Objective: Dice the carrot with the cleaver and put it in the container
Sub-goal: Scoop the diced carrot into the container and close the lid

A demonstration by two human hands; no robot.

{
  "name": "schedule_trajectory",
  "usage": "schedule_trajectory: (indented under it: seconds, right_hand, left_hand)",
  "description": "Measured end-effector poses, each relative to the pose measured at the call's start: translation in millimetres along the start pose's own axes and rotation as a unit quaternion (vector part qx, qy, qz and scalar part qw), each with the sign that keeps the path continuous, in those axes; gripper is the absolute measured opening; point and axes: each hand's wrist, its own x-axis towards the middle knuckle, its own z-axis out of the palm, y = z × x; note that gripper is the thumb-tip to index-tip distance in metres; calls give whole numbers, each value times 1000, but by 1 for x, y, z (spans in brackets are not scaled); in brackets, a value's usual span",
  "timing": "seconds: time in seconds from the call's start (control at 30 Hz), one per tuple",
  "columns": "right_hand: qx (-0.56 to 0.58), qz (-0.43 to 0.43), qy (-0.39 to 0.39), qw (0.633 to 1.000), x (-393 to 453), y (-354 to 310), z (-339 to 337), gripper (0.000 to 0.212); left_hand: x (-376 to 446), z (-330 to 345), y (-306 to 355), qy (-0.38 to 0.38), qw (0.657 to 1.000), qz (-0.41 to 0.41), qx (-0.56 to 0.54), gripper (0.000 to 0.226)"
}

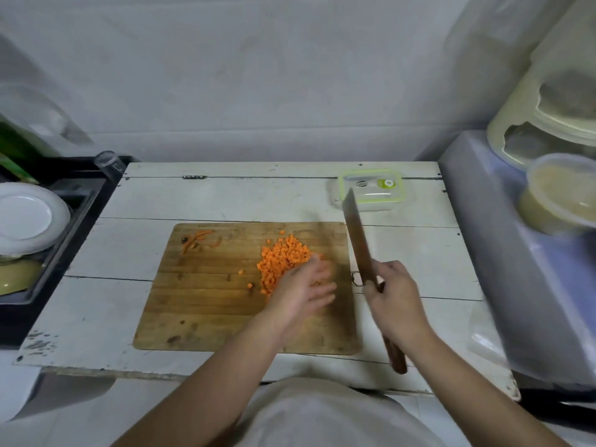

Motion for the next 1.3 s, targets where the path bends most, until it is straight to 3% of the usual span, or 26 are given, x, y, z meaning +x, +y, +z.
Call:
schedule_trajectory:
  seconds: [0.1,0.2,0.3,0.37,0.43,0.5,0.63,0.7,0.83,0.93,1.03,1.13,1.2,1.3]
  right_hand:
    - [-27,-135,-78,987,-19,-20,36,49]
    - [-63,-207,-116,970,-27,-28,56,60]
    - [-53,-190,-68,978,-21,-25,52,59]
    - [-33,-102,-25,994,-8,-23,39,54]
    - [-4,2,8,1000,10,-17,19,38]
    - [60,101,49,992,31,-9,-7,9]
    - [307,252,73,915,71,16,-61,14]
    - [403,287,55,867,87,33,-81,13]
    - [344,287,65,892,100,62,-101,18]
    - [384,288,128,868,107,68,-111,12]
    - [392,274,145,866,106,77,-128,12]
    - [279,259,138,914,99,92,-141,20]
    - [205,257,127,936,94,96,-143,19]
    - [185,264,102,941,86,98,-137,17]
  left_hand:
    - [-10,10,10,15,996,1,-93,37]
    - [-11,9,13,104,993,16,-57,27]
    - [-10,2,18,41,999,33,-6,28]
    - [-3,3,25,-16,989,71,127,31]
    - [15,5,34,-17,942,132,308,34]
    - [43,6,46,22,891,172,421,41]
    - [111,20,76,0,745,224,629,72]
    - [150,36,94,-5,695,226,683,91]
    - [227,77,115,-24,621,186,761,119]
    - [260,92,119,-52,577,173,797,119]
    - [252,99,105,-18,579,199,791,111]
    - [208,113,65,38,594,187,782,111]
    - [174,132,39,39,640,151,753,106]
    - [142,159,15,11,721,121,683,71]
